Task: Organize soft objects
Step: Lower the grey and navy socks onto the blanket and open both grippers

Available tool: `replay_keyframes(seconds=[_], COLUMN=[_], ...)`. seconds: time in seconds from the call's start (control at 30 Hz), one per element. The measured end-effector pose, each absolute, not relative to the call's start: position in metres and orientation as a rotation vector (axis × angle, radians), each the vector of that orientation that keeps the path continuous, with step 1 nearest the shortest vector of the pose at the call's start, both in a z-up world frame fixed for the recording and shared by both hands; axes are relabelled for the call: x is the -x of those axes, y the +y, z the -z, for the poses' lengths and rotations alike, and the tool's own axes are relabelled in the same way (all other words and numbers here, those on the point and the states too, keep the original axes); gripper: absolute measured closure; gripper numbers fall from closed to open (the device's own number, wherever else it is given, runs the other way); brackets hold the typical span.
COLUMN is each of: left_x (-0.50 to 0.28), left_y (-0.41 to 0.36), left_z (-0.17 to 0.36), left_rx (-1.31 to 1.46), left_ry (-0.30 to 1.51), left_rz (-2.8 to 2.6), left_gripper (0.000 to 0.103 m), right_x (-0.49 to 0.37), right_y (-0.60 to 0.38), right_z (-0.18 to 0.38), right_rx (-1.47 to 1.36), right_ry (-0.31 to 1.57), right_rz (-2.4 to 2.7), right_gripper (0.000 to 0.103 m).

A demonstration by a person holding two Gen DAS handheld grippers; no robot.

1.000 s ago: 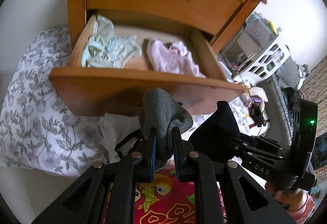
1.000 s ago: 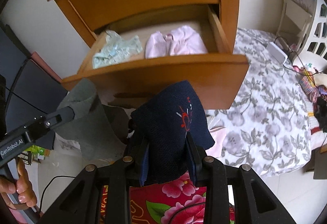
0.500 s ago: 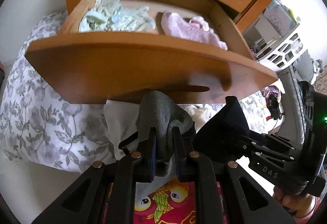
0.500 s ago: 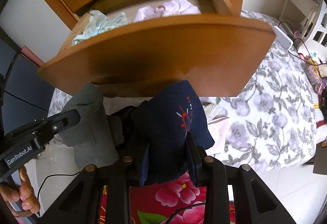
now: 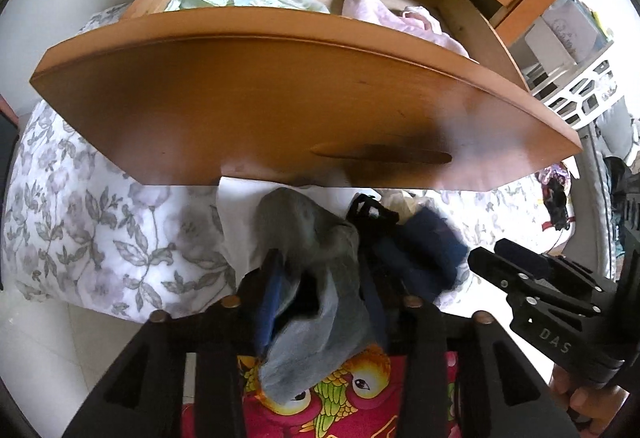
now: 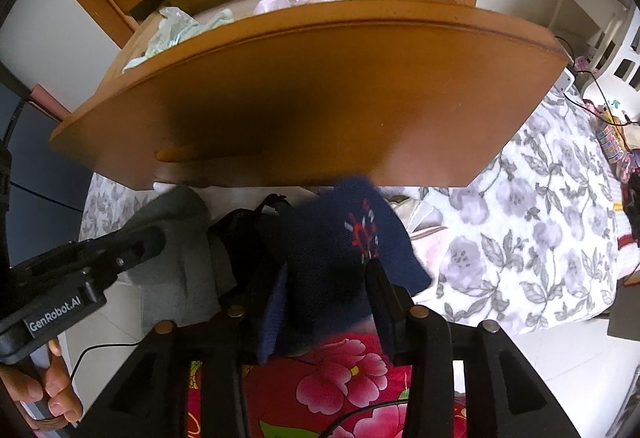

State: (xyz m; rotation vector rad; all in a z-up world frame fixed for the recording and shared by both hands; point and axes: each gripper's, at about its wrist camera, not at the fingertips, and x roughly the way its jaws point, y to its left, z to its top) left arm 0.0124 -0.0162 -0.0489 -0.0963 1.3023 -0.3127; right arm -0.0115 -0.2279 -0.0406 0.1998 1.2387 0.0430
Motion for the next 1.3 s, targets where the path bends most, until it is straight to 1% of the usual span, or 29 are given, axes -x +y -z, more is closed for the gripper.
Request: replay_keyframes(seconds=[0.03,0.07,0.1,0.17,0.23,0.27,0.3,0.33,0.4,0.47,0.5,0.63,0.73,0.77,0.8,0.87,1.13,1.3], left_x=[-0.012,-0.012,-0.012,-0.012,-0.012,-0.012,-0.013,-0.012,-0.012,-0.012,-0.012,-0.011,-0.011,-0.012,-0.011,-0.01,-0.001,0.006], left_y=[-0.016,-0.015,-0.015,-0.014,-0.012,-0.01,-0.009,-0.007,-0.003,0.0,0.001,0.006,0.007,0.008,0.008,0.01,0.009,0.02], left_z=[0.048,0.047,0.046,0.044,0.041,0.04,0.04,0.038,0.036,0.033,0.032,0.027,0.023,0.023,0.022,0.017,-0.022,-0.061], left_rx=[0.097,0.099,0.098,0.093,0.094,0.098,0.101,0.104,0.102,0.101,0.103,0.113,0.112,0.111,0.109,0.111,0.113,0.151], left_ry=[1.303,1.304,1.303,1.3,1.297,1.298,1.295,1.289,1.279,1.268,1.263,1.242,1.231,1.23,1.228,1.211,1.105,0.977], left_rz=[0.311,0.309,0.306,0.295,0.279,0.272,0.266,0.257,0.239,0.226,0.222,0.213,0.209,0.208,0.207,0.209,0.262,0.285], left_gripper=[0.058,0.054,0.047,0.04,0.036,0.03,0.026,0.025,0.02,0.019,0.019,0.017,0.017,0.015,0.008,0.002,0.002,0.001], right_x=[0.012,0.011,0.011,0.012,0.012,0.013,0.013,0.014,0.015,0.015,0.015,0.018,0.016,0.016,0.016,0.017,0.021,0.029], right_y=[-0.227,-0.226,-0.225,-0.222,-0.221,-0.218,-0.216,-0.216,-0.215,-0.215,-0.217,-0.22,-0.22,-0.221,-0.223,-0.224,-0.233,-0.23], right_z=[0.039,0.038,0.037,0.034,0.031,0.028,0.026,0.024,0.021,0.019,0.02,0.015,0.013,0.012,0.011,0.007,-0.021,-0.054], right_rx=[-0.193,-0.188,-0.184,-0.177,-0.167,-0.16,-0.154,-0.151,-0.146,-0.143,-0.143,-0.14,-0.132,-0.13,-0.128,-0.129,-0.133,-0.108], right_ry=[1.238,1.236,1.234,1.23,1.225,1.221,1.216,1.213,1.206,1.203,1.201,1.184,1.171,1.165,1.16,1.151,1.068,0.956], right_rz=[-0.043,-0.041,-0.039,-0.039,-0.037,-0.036,-0.036,-0.035,-0.031,-0.025,-0.022,-0.01,-0.014,-0.016,-0.017,-0.013,-0.001,-0.019], right_gripper=[0.056,0.054,0.053,0.051,0.044,0.042,0.037,0.032,0.028,0.027,0.025,0.009,0.0,0.0,0.0,0.0,0.0,0.0])
